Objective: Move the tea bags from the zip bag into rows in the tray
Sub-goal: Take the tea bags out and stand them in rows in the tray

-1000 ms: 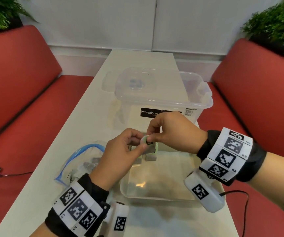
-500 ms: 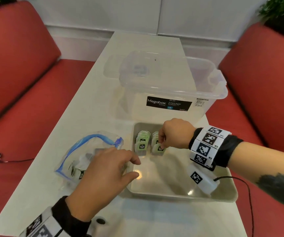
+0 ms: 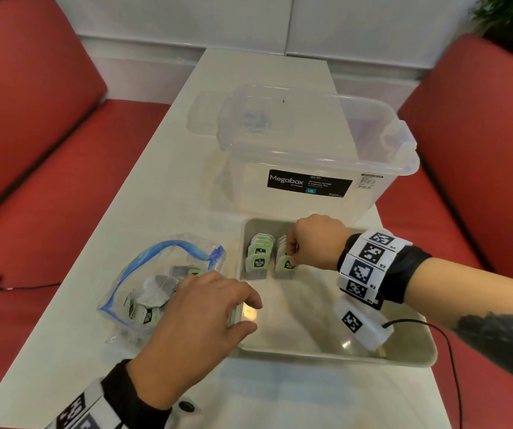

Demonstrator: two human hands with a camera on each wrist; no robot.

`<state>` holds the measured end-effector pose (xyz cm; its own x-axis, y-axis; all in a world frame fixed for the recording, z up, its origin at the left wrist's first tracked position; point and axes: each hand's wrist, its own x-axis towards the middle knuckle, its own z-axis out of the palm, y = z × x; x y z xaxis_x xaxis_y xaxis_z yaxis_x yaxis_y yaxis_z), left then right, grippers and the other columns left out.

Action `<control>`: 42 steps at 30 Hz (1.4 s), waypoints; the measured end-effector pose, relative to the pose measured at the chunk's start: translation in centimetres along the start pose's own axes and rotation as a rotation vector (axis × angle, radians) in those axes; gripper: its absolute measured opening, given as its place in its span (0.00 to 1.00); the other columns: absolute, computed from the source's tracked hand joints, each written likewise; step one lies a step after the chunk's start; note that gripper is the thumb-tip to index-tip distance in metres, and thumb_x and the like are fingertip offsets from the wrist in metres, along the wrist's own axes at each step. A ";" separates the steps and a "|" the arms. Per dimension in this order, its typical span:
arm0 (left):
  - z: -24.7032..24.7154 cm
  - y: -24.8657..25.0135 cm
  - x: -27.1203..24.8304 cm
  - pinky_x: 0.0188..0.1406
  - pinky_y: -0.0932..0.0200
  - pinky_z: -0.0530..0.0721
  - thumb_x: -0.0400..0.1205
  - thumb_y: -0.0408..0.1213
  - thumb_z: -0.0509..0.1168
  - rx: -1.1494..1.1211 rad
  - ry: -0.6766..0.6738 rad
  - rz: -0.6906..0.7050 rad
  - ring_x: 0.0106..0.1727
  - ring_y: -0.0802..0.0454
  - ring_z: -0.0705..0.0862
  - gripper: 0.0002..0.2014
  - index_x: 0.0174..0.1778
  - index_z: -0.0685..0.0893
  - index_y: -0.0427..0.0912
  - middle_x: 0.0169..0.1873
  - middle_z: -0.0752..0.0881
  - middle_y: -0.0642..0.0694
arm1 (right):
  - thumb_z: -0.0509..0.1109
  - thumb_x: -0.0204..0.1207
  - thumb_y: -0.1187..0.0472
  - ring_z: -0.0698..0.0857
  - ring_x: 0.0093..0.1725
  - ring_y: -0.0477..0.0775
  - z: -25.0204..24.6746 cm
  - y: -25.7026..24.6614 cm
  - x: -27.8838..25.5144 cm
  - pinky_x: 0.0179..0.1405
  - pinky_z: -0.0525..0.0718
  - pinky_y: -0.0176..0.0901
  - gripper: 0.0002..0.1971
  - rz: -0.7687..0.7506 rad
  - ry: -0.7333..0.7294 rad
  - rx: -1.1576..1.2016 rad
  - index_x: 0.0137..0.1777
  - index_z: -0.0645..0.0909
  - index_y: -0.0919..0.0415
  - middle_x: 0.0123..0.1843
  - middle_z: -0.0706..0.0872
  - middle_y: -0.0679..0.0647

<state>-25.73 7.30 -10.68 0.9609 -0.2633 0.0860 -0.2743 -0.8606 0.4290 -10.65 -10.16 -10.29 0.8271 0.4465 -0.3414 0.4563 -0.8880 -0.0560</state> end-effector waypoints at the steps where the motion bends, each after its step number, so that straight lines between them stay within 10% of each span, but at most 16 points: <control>1: 0.0 0.0 0.0 0.45 0.61 0.69 0.65 0.52 0.78 0.003 -0.004 -0.002 0.38 0.67 0.70 0.17 0.45 0.80 0.63 0.30 0.65 0.80 | 0.72 0.72 0.56 0.81 0.40 0.53 0.1 0.0 0.0 0.36 0.73 0.39 0.04 -0.003 0.010 -0.004 0.44 0.86 0.50 0.44 0.88 0.49; 14: 0.3 -0.7 -0.4 0.48 0.64 0.70 0.64 0.69 0.61 -0.077 -0.012 0.031 0.42 0.76 0.72 0.19 0.47 0.79 0.65 0.31 0.73 0.78 | 0.73 0.68 0.53 0.78 0.37 0.50 -0.4 0.5 -1.4 0.26 0.64 0.35 0.05 -0.076 0.009 -0.031 0.38 0.79 0.49 0.38 0.84 0.46; 19: -2.2 -2.5 -1.8 0.50 0.62 0.73 0.70 0.48 0.64 -0.197 0.380 -0.120 0.46 0.66 0.78 0.01 0.34 0.81 0.59 0.40 0.84 0.68 | 0.75 0.68 0.50 0.81 0.40 0.49 -2.5 -0.8 -2.2 0.33 0.73 0.39 0.06 -0.105 0.079 0.074 0.38 0.80 0.47 0.36 0.82 0.43; 23: -3.3 -6.5 -3.6 0.58 0.61 0.62 0.68 0.32 0.74 0.039 0.471 -0.396 0.58 0.43 0.77 0.13 0.29 0.84 0.57 0.54 0.84 0.53 | 0.74 0.70 0.50 0.81 0.38 0.47 -4.6 -3.9 -3.7 0.39 0.80 0.43 0.05 -0.198 0.163 0.182 0.37 0.81 0.47 0.32 0.80 0.41; 31: -1.8 -7.7 -6.6 0.61 0.75 0.61 0.75 0.31 0.69 -0.092 0.233 -0.530 0.67 0.51 0.77 0.23 0.67 0.81 0.44 0.68 0.79 0.46 | 0.68 0.76 0.52 0.83 0.43 0.48 -3.5 -11.8 -6.5 0.40 0.75 0.39 0.05 -0.342 0.185 0.309 0.48 0.85 0.48 0.38 0.83 0.43; 42: -0.2 -5.7 -9.4 0.63 0.83 0.58 0.69 0.15 0.63 -0.197 0.404 -0.443 0.65 0.59 0.74 0.33 0.69 0.78 0.45 0.64 0.75 0.56 | 0.60 0.76 0.70 0.82 0.58 0.61 3.7 -19.0 -6.7 0.51 0.77 0.46 0.20 -0.378 0.114 0.246 0.67 0.77 0.57 0.59 0.82 0.59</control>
<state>-33.17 14.79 -13.78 0.9310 0.3181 0.1792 0.1279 -0.7438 0.6561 -26.05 3.28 -10.39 0.6550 0.7406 -0.1501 0.6522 -0.6543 -0.3826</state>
